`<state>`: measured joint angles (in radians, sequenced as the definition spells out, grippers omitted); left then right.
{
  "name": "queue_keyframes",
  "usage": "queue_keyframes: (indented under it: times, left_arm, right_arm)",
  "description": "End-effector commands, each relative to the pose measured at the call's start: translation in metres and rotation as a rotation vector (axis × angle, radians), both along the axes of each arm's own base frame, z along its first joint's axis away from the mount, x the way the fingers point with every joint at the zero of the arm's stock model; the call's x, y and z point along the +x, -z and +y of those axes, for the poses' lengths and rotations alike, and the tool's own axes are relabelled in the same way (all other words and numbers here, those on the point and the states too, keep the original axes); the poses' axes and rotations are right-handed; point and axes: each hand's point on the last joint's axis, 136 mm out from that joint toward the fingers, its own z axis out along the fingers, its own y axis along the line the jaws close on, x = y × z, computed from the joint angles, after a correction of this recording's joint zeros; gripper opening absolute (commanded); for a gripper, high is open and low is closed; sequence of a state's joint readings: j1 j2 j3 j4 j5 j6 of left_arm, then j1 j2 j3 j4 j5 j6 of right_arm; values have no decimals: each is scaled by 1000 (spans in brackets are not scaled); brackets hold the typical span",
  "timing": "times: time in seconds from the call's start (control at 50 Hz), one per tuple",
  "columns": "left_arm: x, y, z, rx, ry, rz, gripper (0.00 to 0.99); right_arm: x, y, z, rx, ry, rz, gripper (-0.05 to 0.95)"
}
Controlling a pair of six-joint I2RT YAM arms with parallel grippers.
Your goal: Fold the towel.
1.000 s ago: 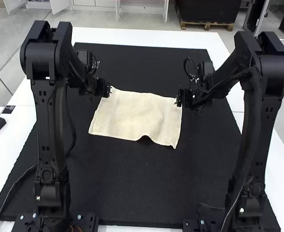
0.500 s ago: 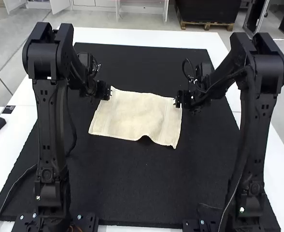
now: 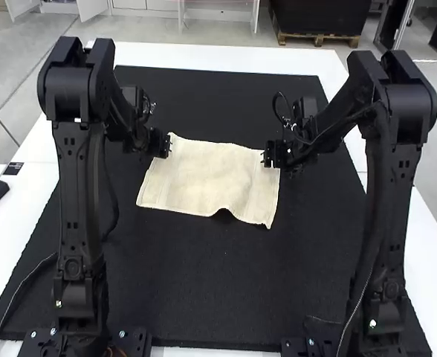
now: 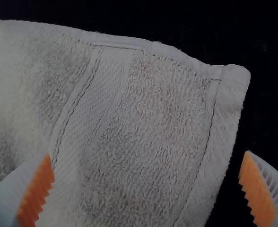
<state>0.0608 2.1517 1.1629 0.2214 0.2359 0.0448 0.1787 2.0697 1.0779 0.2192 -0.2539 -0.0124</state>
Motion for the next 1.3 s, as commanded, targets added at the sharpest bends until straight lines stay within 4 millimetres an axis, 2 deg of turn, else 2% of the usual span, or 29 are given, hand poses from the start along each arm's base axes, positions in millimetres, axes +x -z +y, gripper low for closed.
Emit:
queue_keyframes:
  times: [0.0,0.12,0.16,0.2,0.24,0.26,0.3,0.34,0.36,0.52,0.68,0.92,1.28]
  left_arm:
    - [7,-1,-1,14,24,-18,923]
    - [8,3,-1,15,25,-15,923]
    - [8,5,-2,16,26,-14,895]
    - [7,8,-2,18,29,-10,813]
    - [8,9,-2,22,32,-17,680]
    - [7,9,-2,24,34,-17,572]
    - [7,11,-1,31,38,-21,246]
    - [6,14,-2,33,42,-23,48]
    - [6,13,-2,34,42,-26,16]
    - [6,11,0,33,43,-48,23]
    - [3,3,4,8,51,-63,23]
    - [5,-26,9,-15,59,-109,23]
    - [-9,-61,3,-48,91,-136,23]
  right_arm:
    - [-5,14,14,12,-40,28,890]
    - [-5,16,12,3,-41,26,884]
    - [-6,18,13,2,-44,30,826]
    - [-7,19,12,0,-46,32,718]
    - [-8,20,14,8,-53,37,548]
    - [-10,22,15,18,-60,44,428]
    - [-12,21,21,49,-88,51,138]
    - [-15,22,23,65,-100,56,80]
    - [-15,22,22,64,-96,57,70]
    - [-16,23,20,67,-92,61,0]
    - [-14,21,8,67,-68,57,-13]
    - [-5,-10,-9,94,-34,0,-15]
    - [-10,-60,-3,144,-65,-87,-15]
